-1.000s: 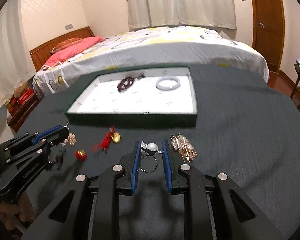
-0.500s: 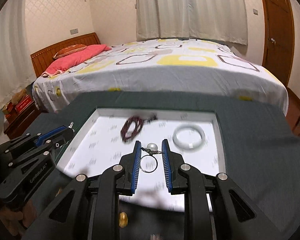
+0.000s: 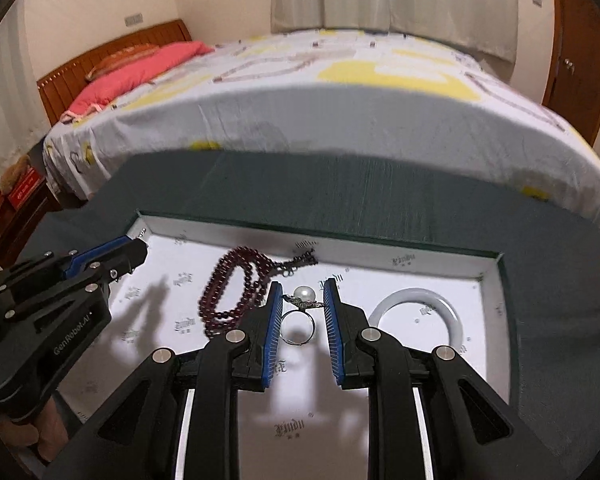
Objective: Organize jewelry
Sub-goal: 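Carry the brooch and pearl ring into the white box with both tools, then open the left tool to drop the brooch while the right tool releases the ring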
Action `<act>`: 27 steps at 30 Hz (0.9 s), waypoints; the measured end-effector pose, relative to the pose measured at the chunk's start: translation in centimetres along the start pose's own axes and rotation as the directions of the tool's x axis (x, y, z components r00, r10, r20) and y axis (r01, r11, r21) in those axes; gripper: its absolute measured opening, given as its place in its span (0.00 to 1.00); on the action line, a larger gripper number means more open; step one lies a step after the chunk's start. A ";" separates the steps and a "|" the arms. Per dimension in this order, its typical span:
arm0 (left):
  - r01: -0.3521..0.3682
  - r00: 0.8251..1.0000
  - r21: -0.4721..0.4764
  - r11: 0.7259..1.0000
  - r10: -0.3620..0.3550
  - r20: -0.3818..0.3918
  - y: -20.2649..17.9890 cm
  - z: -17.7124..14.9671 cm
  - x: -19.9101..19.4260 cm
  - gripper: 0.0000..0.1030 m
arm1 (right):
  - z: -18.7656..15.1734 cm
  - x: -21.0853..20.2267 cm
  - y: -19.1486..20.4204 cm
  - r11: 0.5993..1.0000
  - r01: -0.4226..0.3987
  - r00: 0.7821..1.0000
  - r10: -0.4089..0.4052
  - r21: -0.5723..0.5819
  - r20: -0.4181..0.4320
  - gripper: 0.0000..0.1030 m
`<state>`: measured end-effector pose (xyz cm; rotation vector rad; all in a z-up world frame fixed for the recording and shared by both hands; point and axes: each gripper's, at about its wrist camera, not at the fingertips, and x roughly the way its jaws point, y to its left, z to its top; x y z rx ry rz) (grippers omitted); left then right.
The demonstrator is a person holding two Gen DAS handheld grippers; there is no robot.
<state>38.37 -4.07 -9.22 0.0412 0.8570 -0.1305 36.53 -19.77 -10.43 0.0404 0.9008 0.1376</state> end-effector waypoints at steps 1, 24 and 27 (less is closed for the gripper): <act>-0.001 1.000 0.005 1.000 0.001 -0.021 -0.1 0.1 0.6 0.12 | -0.1 0.4 -0.1 1.000 0.000 1.000 0.000 0.003 -0.015 0.21; -0.011 0.987 0.011 1.000 0.013 -0.158 0.2 -0.2 4.7 0.17 | 0.4 3.6 -0.3 1.000 0.010 0.991 -0.011 -0.008 -0.132 0.21; -0.006 0.987 0.016 1.000 0.009 -0.160 0.1 -0.2 4.7 0.30 | 0.4 3.6 -0.3 1.000 0.011 0.991 -0.013 -0.011 -0.132 0.22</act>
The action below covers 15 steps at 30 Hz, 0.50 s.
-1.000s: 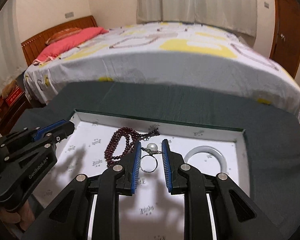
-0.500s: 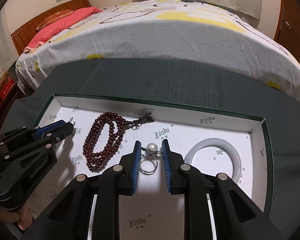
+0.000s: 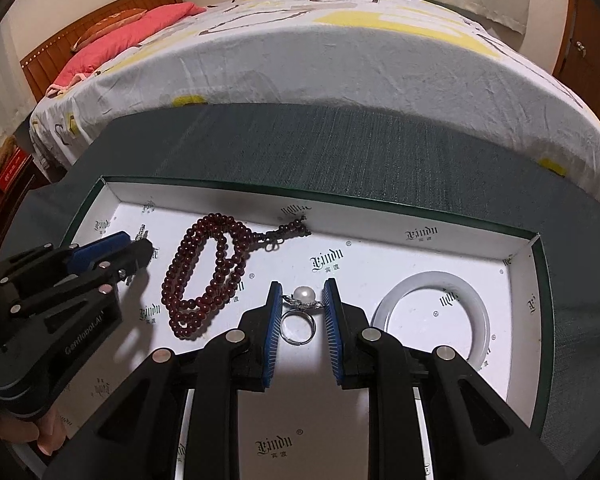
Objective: Organize jewelry
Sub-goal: 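Open the left tool to drop the brooch while the right tool releases the ring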
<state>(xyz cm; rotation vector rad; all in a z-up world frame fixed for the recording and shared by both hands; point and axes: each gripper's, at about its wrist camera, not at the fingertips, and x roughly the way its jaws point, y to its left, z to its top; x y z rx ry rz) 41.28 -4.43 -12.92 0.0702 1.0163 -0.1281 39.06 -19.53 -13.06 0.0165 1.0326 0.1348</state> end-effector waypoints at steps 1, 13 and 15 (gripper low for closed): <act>0.001 1.000 0.001 1.000 -0.001 0.003 0.0 0.0 0.0 0.35 | 0.0 0.0 0.0 1.000 -0.003 1.000 0.003 0.001 0.000 0.24; -0.006 0.993 0.009 1.000 0.005 0.115 -0.2 -0.2 -2.0 0.72 | -0.4 -1.5 -0.3 1.000 0.000 0.997 -0.002 0.021 0.075 0.54; -0.014 0.990 0.004 1.000 0.014 0.144 -0.1 -0.2 -2.6 0.76 | -0.5 -2.0 -0.5 1.000 0.000 0.996 -0.003 0.029 0.095 0.56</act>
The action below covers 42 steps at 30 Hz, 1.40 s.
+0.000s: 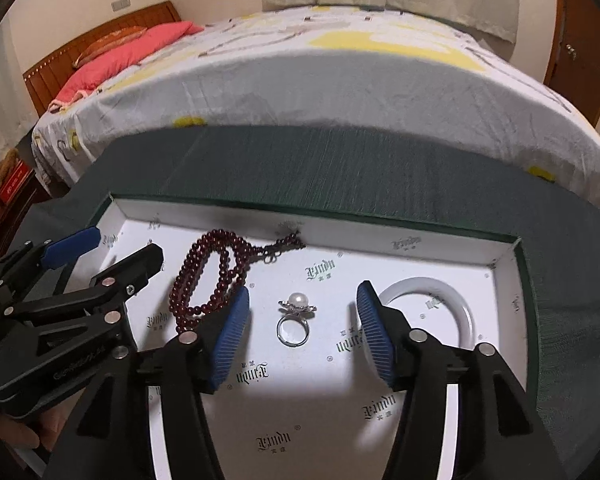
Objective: Organize jewelry
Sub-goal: 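Open the left tool to drop the brooch while the right tool releases the ring, then withdraw both tools from the box back over the table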
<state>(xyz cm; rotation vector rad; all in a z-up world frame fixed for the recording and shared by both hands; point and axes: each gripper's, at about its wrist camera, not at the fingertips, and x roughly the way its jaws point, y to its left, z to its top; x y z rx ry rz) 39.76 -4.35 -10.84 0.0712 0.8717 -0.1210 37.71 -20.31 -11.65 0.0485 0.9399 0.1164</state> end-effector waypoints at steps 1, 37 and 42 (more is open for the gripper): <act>0.001 1.000 -0.006 1.000 -0.001 0.008 0.1 0.0 -0.2 0.77 | -0.1 -0.3 -0.1 1.000 0.003 1.000 -0.003 0.004 0.011 0.58; -0.092 0.979 -0.096 0.991 0.108 0.171 2.9 -15.8 -19.3 0.85 | -16.8 -15.4 1.3 0.999 0.039 0.983 -0.035 -0.024 0.180 0.70; -0.108 0.986 -0.084 0.991 0.117 0.115 3.0 -19.1 -19.7 0.84 | -19.5 -16.0 1.3 1.000 0.024 0.987 -0.021 -0.016 0.159 0.70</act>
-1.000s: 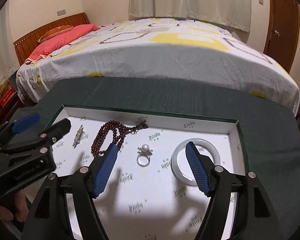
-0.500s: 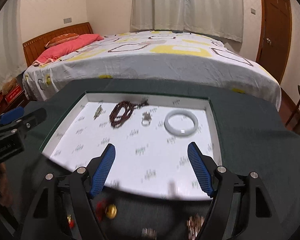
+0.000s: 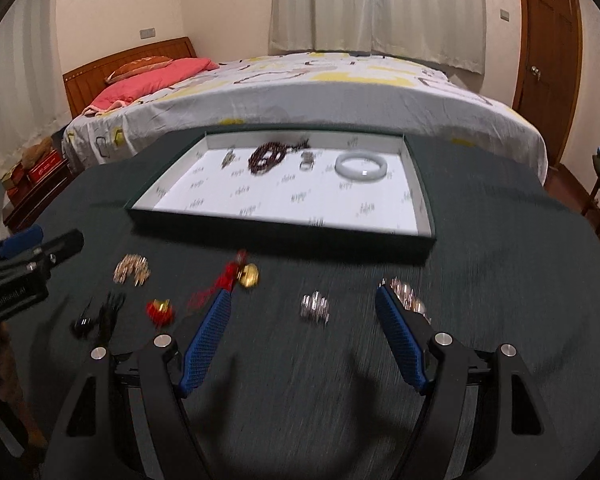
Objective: Organize jewelry
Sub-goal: 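Withdraw both tools from the box back over the table, then lower the left tool onto the black tasseled pendant and close on it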
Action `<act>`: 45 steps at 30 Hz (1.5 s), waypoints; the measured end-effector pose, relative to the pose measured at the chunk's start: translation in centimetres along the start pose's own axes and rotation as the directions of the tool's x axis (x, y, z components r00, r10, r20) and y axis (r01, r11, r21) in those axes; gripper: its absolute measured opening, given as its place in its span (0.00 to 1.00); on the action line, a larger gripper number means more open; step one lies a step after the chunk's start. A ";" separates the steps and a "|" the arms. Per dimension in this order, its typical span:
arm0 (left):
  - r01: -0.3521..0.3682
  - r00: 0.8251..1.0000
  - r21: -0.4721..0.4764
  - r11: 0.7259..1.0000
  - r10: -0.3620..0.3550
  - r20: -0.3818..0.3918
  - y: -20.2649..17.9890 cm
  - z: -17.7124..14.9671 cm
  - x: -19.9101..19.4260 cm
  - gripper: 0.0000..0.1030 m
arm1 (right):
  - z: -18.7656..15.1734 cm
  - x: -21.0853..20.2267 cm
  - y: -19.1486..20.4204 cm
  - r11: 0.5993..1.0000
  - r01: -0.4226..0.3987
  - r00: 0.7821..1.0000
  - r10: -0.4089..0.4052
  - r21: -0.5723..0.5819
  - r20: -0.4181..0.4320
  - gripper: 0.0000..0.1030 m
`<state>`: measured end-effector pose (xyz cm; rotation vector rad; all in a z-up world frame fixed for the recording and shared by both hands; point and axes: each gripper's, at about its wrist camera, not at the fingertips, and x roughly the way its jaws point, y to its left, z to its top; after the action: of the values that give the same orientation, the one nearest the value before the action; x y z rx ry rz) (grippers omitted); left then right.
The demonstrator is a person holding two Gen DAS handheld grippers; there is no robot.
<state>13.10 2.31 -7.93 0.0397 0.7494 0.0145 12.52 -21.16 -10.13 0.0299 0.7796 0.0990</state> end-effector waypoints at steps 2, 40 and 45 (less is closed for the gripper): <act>-0.010 1.000 0.013 1.000 0.010 -0.014 0.3 -1.1 -0.3 0.84 | -0.7 -0.2 0.1 1.000 -0.008 1.000 0.009 0.003 -0.008 0.70; 0.115 0.981 0.105 0.988 -0.097 -0.166 0.2 -5.9 2.1 0.24 | -4.1 -0.8 -0.6 1.000 -0.013 0.999 0.014 0.017 -0.039 0.70; 0.101 0.984 0.092 0.991 -0.086 -0.157 0.3 -6.1 2.1 0.51 | -4.1 -0.8 -0.5 1.000 -0.018 0.999 0.018 0.014 -0.038 0.70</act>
<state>10.51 2.85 -13.82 0.0991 0.9044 -0.1102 9.12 -21.74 -12.46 0.0478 0.8179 0.1116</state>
